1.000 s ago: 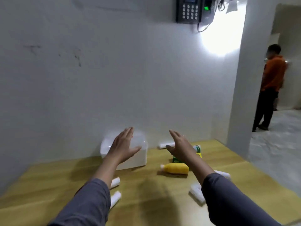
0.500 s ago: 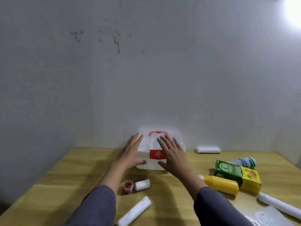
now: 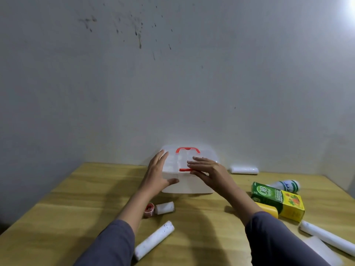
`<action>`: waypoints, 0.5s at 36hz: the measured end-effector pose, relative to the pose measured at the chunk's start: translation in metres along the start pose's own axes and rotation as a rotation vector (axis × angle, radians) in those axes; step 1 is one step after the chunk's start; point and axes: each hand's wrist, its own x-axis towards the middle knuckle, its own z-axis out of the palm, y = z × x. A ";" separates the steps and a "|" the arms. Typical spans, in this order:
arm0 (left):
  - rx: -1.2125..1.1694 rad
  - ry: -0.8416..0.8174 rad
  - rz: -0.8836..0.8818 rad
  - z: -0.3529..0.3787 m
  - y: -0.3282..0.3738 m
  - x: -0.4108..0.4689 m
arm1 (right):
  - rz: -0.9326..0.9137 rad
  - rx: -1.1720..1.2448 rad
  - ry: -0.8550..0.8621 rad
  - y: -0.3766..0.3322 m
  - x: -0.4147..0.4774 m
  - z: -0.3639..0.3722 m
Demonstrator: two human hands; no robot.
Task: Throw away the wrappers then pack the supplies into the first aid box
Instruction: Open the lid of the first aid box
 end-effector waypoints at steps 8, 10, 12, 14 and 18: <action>-0.385 0.073 -0.229 0.008 0.007 -0.004 | 0.005 0.033 0.081 -0.011 0.008 -0.006; -0.440 0.081 -0.266 0.009 0.003 -0.002 | -0.009 0.042 0.109 -0.012 0.013 -0.010; -0.472 0.069 -0.274 0.012 -0.002 -0.002 | -0.016 0.048 0.135 -0.013 0.019 -0.015; -0.475 0.047 -0.265 0.014 -0.006 -0.003 | -0.023 0.054 0.176 -0.014 0.027 -0.021; -0.494 0.047 -0.210 0.016 -0.009 -0.003 | 0.017 0.050 0.258 -0.016 0.047 -0.032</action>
